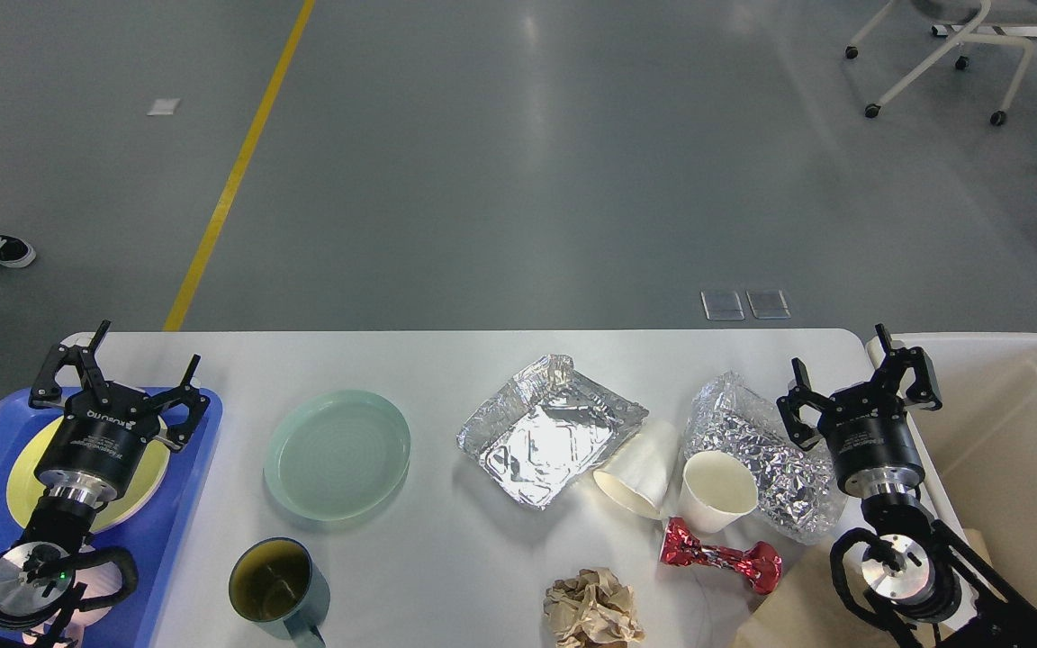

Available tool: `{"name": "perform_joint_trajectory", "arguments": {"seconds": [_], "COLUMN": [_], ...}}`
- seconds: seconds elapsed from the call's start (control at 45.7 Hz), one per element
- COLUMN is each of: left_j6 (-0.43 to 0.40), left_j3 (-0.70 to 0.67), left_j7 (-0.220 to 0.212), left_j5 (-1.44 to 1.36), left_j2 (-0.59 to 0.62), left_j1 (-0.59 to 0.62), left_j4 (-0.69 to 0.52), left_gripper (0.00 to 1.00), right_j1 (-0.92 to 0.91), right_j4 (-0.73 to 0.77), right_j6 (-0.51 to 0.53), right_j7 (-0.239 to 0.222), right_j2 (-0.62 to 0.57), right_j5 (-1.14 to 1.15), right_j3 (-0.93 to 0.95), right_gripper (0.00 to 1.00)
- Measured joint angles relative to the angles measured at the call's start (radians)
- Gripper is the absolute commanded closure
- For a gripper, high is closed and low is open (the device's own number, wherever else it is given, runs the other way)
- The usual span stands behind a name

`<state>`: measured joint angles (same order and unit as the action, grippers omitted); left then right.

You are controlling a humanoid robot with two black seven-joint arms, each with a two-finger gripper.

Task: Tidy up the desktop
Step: 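Raise the left gripper up and away from the blue tray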

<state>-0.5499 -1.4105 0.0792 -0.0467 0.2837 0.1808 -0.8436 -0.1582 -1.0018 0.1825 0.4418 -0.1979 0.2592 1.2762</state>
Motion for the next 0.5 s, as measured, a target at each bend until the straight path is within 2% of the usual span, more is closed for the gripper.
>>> {"name": "perform_joint_trajectory", "arguments": {"seconds": [0.241, 0.504], "left_j6": [0.005, 0.005], "left_j3": [0.000, -0.003], "left_j7": [-0.008, -0.012], "left_j5": [0.003, 0.009], "left_j2": [-0.009, 0.046], "left_j1": [-0.007, -0.005], "left_j4": [-0.001, 0.003], "left_gripper": [0.03, 0.03], "right_j1": [0.000, 0.000], "right_j4": [0.000, -0.001], "right_j6": [0.000, 0.000], "right_j7": [0.000, 0.000], "right_j2": [0.000, 0.000], "right_j5": [0.000, 0.000], "right_j3": [0.000, 0.000], "right_gripper": [0.00, 0.00]}}
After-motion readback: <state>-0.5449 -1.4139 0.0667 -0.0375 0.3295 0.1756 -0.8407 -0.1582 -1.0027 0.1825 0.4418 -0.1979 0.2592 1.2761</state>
